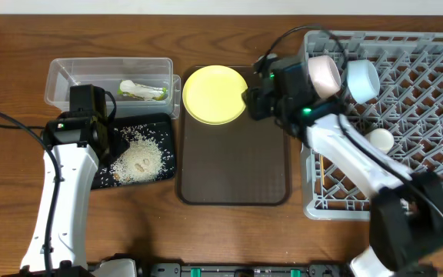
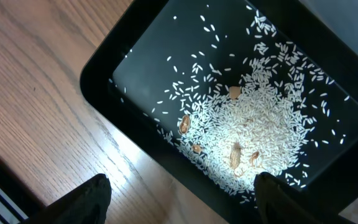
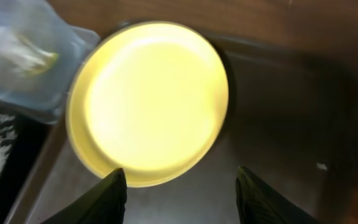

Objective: Sort waste into correct bins and load items into the dishwasher rack
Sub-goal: 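Grasp the edge of the yellow plate with the right gripper, then lift the yellow plate and stand it upright in the rack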

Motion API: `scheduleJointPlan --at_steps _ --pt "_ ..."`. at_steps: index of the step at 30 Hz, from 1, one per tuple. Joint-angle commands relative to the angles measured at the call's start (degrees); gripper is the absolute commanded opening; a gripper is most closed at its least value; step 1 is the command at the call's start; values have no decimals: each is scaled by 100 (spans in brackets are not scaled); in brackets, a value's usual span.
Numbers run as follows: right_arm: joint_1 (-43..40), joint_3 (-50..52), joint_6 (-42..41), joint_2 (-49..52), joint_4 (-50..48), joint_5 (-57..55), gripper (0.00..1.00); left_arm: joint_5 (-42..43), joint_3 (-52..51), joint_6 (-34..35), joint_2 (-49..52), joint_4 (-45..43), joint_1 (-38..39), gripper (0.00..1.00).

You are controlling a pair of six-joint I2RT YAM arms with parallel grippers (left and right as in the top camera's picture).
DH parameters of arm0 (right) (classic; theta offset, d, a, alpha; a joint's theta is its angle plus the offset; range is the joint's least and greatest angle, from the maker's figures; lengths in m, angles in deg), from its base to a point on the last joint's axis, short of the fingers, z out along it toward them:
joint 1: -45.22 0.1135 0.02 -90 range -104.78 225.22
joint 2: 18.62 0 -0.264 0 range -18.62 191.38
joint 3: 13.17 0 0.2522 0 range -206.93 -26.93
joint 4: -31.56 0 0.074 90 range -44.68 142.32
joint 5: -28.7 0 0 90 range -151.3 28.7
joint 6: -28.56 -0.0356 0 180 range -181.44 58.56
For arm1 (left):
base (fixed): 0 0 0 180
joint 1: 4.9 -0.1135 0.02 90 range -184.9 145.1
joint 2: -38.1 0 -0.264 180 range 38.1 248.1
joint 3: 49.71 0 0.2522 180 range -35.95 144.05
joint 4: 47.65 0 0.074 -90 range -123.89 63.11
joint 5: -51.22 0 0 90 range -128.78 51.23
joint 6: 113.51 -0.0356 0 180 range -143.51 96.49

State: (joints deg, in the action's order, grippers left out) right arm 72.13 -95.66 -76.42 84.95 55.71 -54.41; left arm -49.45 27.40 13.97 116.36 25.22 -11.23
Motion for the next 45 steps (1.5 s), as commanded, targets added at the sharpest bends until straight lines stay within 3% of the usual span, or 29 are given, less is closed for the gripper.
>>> scheduleJointPlan --at_steps 1,13,25,37,45 --pt "118 -68 -457 511 -264 -315 54 -24 35 -33 -37 15 -24 77" --pt "247 -68 -988 1504 -710 -697 47 -24 35 -31 -37 15 -24 77" --pt "-9 -70 -979 1121 544 -1353 1 -24 35 -31 -37 17 -24 77" --pt "-192 -70 72 -605 1381 -1294 1 -22 35 -33 -37 17 -24 77" --pt "-697 -70 850 -2277 2424 -2330 1 -22 35 -31 -37 17 -24 77"
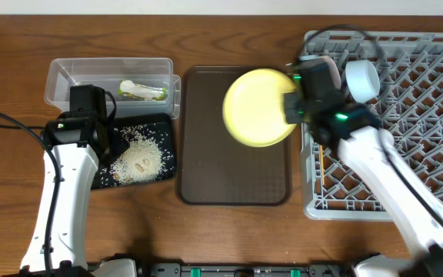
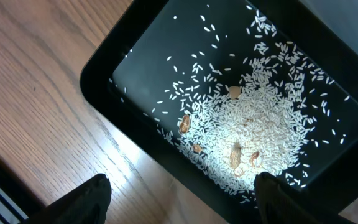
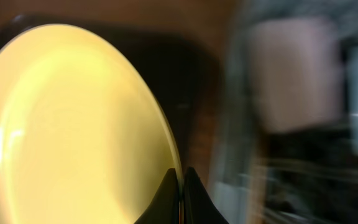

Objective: Sort waste into correct bins and load items into the dishwasher rack
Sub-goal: 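Lift the yellow plate and stand it upright in the rack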

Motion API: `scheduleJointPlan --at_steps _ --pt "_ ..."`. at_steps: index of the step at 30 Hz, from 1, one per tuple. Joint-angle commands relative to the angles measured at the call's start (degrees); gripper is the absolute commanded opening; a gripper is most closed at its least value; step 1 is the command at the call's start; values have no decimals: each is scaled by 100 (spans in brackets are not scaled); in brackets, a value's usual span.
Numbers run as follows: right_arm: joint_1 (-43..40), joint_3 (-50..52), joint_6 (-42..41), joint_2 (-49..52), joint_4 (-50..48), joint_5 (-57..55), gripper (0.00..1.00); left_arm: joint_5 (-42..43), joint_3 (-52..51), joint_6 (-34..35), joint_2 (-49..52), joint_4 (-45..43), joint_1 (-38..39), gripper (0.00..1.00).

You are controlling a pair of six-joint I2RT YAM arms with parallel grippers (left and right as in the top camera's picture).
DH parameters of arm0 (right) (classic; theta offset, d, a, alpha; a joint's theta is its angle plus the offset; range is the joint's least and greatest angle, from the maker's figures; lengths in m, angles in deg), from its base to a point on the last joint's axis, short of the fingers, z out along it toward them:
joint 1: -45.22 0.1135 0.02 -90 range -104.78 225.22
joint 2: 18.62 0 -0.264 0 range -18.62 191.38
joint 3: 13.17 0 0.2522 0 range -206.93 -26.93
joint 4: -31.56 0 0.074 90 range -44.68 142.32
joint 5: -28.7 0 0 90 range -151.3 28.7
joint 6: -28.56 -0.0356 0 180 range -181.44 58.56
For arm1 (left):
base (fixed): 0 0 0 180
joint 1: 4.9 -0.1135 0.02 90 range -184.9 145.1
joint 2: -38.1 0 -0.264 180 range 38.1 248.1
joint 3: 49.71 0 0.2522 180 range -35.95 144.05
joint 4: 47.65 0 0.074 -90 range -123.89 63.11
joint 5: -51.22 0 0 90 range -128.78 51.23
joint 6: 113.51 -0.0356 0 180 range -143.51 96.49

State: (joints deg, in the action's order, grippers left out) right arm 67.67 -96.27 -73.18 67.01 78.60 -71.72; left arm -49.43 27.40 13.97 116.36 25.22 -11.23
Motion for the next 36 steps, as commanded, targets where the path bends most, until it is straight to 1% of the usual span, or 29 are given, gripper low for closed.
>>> scheduleJointPlan --at_steps 1,4,7,11,14,19,24,29,31,33,34,35,36 --pt "-354 -9 634 -656 227 -726 1 -24 35 -31 -37 17 -24 77" --pt "-763 -9 1049 -1154 466 -1261 1 -24 35 -31 -37 13 -24 77" --pt "-1154 -9 1657 -1473 595 -1766 1 -24 35 -31 -37 13 -24 77" --pt "-1493 -9 2444 -1580 715 -2811 1 -24 35 -31 -37 11 -24 77" --pt "-1591 -4 2656 -1543 791 -3633 1 -24 35 -31 -37 -2 -24 77" --pt "-1606 13 2708 -1401 955 -3467 1 9 35 -31 -37 -13 -24 77" --pt "-1602 94 2479 -1091 1182 -3121 1 107 35 -31 -37 -26 -24 77" --pt "-1547 96 2037 -719 1287 -3056 1 105 35 -31 -37 -31 -24 77" --pt "-1504 96 1976 -601 1285 -2771 1 105 35 -31 -37 -33 -24 77" --pt "-1484 96 1696 -562 1279 -2354 2 105 35 -31 -37 -31 -24 77" --pt "-1484 96 1556 -557 1274 -2031 6 105 35 -33 -37 -31 -24 77" --pt "-1493 96 1471 -557 1270 -1733 11 107 35 -33 -37 -31 -24 77" --pt "-1493 96 1403 -557 1259 -1436 24 105 35 -31 -37 -31 -24 77"
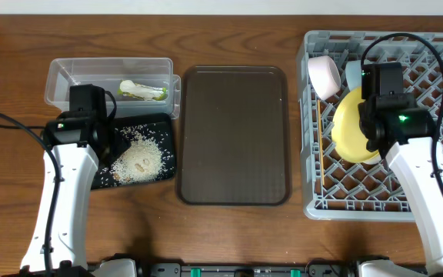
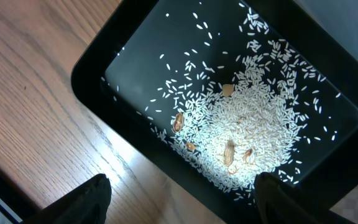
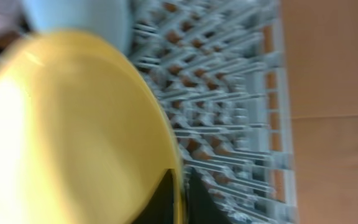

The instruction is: Sort waste into correct bins and load items into the dishwasher rack

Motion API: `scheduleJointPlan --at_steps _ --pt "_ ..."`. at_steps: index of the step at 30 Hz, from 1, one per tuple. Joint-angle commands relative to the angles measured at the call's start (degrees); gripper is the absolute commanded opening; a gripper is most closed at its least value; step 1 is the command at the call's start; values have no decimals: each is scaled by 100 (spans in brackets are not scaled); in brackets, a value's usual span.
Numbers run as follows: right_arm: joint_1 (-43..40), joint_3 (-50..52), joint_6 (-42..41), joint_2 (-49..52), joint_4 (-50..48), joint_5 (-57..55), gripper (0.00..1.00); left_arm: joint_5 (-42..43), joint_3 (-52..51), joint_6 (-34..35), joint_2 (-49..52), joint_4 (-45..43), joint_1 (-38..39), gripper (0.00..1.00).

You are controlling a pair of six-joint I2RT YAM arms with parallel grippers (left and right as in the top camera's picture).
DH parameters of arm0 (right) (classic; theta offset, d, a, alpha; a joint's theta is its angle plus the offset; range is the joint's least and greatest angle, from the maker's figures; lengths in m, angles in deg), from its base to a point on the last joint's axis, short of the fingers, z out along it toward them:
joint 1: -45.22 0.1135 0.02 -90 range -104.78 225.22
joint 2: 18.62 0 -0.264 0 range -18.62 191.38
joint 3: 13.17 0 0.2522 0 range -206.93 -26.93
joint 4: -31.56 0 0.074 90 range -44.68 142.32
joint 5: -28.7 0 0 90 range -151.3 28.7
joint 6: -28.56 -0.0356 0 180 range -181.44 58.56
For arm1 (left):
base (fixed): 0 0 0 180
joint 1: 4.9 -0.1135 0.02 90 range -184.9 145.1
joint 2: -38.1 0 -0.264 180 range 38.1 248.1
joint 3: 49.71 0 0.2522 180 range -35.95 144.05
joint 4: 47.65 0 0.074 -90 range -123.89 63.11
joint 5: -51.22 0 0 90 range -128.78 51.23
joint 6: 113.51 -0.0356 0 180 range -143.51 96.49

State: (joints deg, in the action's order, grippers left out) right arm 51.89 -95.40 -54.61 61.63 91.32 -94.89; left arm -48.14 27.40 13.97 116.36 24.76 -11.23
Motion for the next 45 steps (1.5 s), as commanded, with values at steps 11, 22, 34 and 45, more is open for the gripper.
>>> scheduleJointPlan --at_steps 11,22,34,45 --pt "-144 7 -1587 -269 -31 1969 69 577 114 -918 -63 -297 61 77" --pt "-1390 7 -946 -688 337 4846 99 844 503 -2396 -59 -280 1036 81" --pt "-1711 520 -1019 -1399 1121 4542 99 892 -103 -2280 -1182 437 1130 71" --pt "-1711 2667 -940 -4393 -315 4076 99 874 -1482 -2282 -4511 -756 1128 92"
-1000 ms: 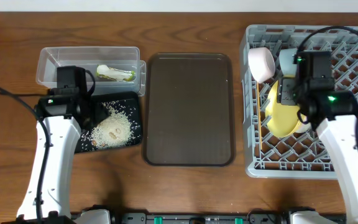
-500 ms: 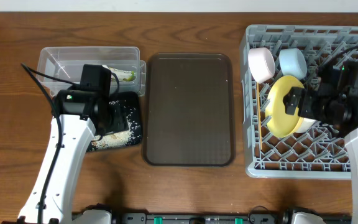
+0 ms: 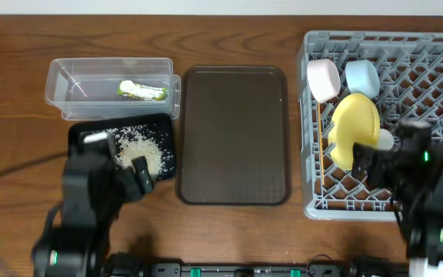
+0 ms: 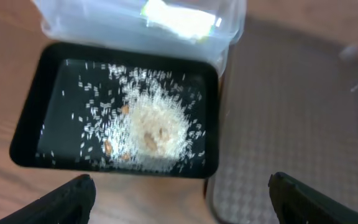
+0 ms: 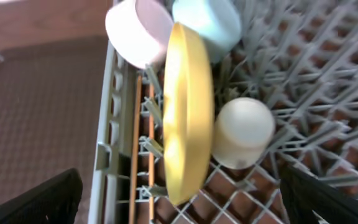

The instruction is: Sort waste into correct bins and load items into the dishwasher rack

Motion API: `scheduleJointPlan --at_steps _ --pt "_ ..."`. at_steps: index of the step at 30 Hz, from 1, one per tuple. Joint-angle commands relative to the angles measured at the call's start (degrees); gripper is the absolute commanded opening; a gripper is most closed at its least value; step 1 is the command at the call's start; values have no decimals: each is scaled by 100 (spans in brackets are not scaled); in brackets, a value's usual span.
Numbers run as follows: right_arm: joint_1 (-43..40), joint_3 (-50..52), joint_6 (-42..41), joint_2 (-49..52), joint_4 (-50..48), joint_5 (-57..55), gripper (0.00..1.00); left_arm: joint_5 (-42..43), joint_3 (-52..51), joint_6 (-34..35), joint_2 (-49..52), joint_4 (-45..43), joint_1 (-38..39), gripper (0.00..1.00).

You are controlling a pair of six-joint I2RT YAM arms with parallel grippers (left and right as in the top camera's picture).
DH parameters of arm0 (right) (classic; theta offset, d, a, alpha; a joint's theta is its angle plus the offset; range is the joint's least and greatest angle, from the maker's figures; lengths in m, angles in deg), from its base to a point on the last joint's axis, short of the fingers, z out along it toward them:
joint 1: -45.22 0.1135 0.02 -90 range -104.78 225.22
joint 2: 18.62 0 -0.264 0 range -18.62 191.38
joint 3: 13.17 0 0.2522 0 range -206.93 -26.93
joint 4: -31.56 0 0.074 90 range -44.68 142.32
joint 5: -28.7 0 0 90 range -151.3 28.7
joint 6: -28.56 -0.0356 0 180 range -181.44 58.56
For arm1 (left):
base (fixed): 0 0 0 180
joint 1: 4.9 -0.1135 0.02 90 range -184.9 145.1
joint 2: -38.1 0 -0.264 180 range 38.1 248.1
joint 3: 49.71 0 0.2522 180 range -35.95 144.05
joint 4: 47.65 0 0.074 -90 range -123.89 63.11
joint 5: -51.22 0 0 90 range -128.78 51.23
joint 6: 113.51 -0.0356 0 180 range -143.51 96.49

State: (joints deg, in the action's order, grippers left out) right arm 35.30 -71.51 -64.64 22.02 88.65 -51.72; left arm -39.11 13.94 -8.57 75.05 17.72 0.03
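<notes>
A yellow plate [image 3: 352, 131] [image 5: 188, 112] stands on edge in the grey dishwasher rack [image 3: 437, 61], free of any grip. Beside it are a pink cup [image 3: 323, 78], a blue cup [image 3: 361, 77] and a white cup [image 5: 244, 132]. My right gripper [image 5: 180, 190] hangs open just in front of the plate, nothing between its fingers. A black bin [image 3: 74, 132] [image 4: 23, 143] holds rice and scraps. A clear bin [image 3: 110, 71] [image 4: 92, 22] holds a green-white wrapper. My left gripper [image 4: 180, 190] is open, above the black bin's near edge.
The brown serving tray [image 3: 233, 135] [image 4: 291, 124] lies bare between the bins and the rack. Orange chopsticks [image 5: 143, 143] lie along the rack's left side. Both arms sit near the table's front edge.
The right gripper has let go of the plate, which now stands in the rack, and it has drawn back toward the front. The left gripper has pulled back and up from the black bin.
The right gripper was open over the yellow plate on the brown tray. It then held the plate over the tray's right side, then over the rack. Now the plate stands in the rack, released. The left gripper stayed open over the rice bin until it drew back now.
</notes>
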Motion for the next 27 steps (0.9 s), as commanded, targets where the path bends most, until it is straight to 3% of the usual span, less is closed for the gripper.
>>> scheduleJointPlan --at_steps 1,6,27 --pt "-52 350 46 -590 -37 -240 99 -28 -136 -28 -555 -48 2 92" --pt "-52 415 48 -931 341 -247 99 -28 -136 -28 -970 -48 2 93" --pt "-52 422 48 -975 1373 -249 99 -28 -136 -28 -966 210 2 94"
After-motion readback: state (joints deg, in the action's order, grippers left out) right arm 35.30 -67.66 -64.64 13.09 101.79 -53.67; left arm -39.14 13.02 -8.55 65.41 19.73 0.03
